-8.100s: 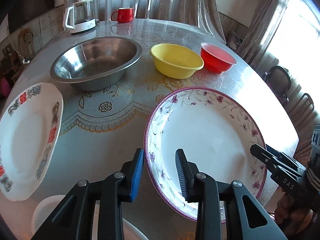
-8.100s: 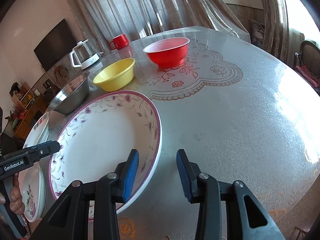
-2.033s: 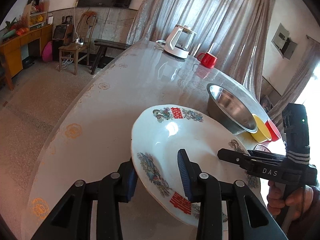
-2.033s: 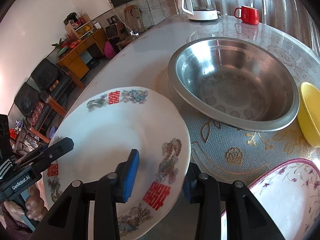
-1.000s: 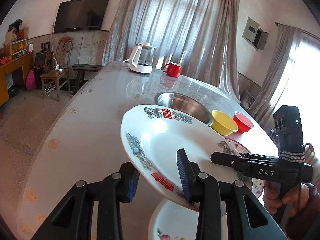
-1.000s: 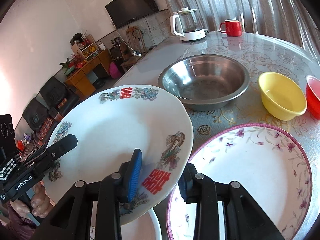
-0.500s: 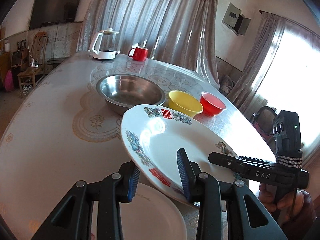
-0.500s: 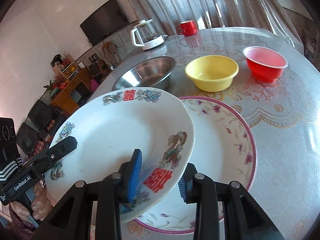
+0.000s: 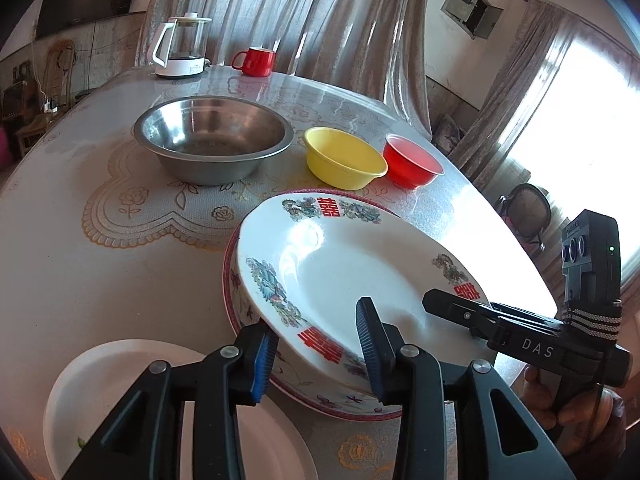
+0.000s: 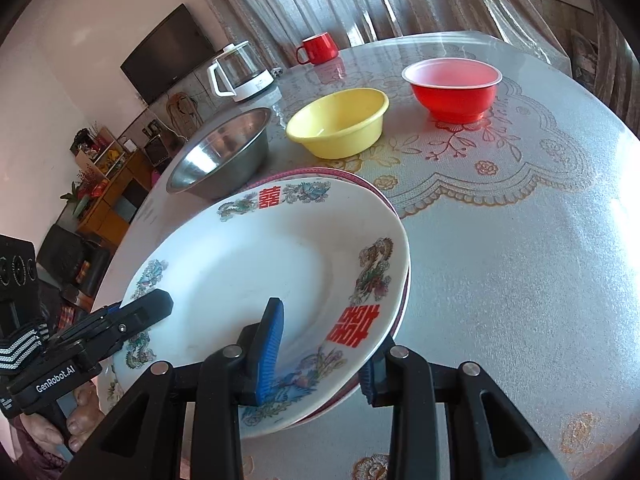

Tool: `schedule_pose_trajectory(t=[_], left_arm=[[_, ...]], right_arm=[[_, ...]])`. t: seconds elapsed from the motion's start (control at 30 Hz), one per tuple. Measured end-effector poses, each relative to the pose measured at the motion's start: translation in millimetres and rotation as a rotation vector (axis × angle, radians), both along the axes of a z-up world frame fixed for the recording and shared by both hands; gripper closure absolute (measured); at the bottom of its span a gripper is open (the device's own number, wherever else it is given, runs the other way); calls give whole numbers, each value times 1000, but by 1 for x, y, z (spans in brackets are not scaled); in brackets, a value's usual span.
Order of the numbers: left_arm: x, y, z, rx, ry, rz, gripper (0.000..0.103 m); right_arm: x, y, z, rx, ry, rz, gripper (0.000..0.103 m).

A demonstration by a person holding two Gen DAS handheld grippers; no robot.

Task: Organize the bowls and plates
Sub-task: 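Carry the red-character plate over the purple-floral plate and lower it on, then open the right tool and release the red-character plate on the stack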

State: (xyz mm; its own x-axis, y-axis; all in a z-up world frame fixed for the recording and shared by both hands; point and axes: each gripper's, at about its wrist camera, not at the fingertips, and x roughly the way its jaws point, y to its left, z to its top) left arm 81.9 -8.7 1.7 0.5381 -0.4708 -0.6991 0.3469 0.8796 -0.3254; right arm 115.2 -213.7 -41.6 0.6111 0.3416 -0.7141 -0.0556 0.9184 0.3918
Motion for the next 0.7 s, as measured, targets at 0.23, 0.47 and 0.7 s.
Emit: schedule_pose_trajectory(t=[0.23,0.47,0.7], left_arm=[[-2,0,0,13,4,0,64],[-7,7,-8,3,44,21,64],[-10,13,-6,-11,37,38,62]], right_arm=[[-5,-3,4,-13,-13,-8,69],[-11,-7,4,-10,-13,-23,69],[-15,-8,8,-22,-17,-33,69]])
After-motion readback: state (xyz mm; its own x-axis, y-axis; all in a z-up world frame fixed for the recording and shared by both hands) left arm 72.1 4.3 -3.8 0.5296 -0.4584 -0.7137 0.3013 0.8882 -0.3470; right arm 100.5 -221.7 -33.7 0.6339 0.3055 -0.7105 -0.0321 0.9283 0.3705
